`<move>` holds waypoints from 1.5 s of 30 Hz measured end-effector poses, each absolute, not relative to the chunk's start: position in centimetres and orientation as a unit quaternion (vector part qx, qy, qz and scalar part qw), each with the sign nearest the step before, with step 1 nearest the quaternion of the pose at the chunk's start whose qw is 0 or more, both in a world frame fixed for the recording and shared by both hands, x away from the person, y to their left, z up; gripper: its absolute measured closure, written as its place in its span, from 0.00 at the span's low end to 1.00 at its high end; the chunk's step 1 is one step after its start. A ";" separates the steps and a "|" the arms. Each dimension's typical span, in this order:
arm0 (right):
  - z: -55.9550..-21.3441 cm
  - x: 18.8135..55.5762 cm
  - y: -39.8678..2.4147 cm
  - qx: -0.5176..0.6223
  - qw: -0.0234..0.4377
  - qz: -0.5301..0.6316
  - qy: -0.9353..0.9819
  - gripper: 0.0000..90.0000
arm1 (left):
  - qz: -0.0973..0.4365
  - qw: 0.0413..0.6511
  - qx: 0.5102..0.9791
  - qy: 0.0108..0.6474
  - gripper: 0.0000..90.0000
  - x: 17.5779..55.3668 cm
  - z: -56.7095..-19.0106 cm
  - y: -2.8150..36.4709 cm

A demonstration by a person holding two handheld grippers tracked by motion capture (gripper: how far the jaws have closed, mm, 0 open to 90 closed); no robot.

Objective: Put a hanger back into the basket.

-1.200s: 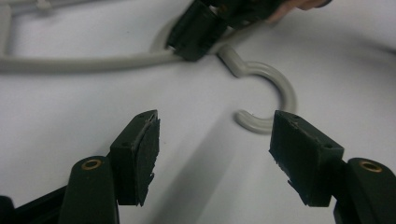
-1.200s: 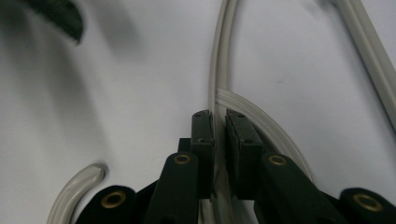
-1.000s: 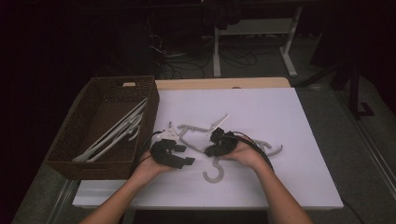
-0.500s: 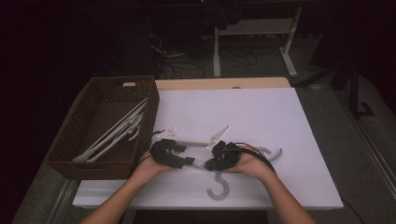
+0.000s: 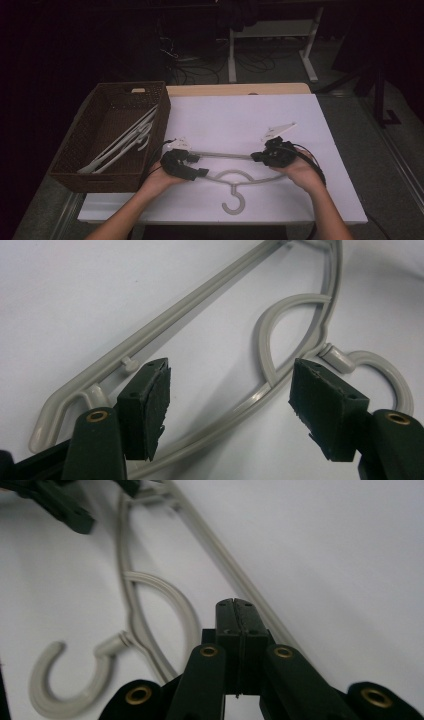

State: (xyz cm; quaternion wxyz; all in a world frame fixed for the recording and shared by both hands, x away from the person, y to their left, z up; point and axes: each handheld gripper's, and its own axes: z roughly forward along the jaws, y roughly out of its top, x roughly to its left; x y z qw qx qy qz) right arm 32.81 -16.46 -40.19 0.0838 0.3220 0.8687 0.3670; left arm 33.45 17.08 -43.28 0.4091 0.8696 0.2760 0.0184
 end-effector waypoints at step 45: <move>-44.7 35.4 -21.5 0.449 0.115 0.273 0.843 1.00 | 0.026 0.379 0.906 0.186 0.20 33.3 -43.6 15.3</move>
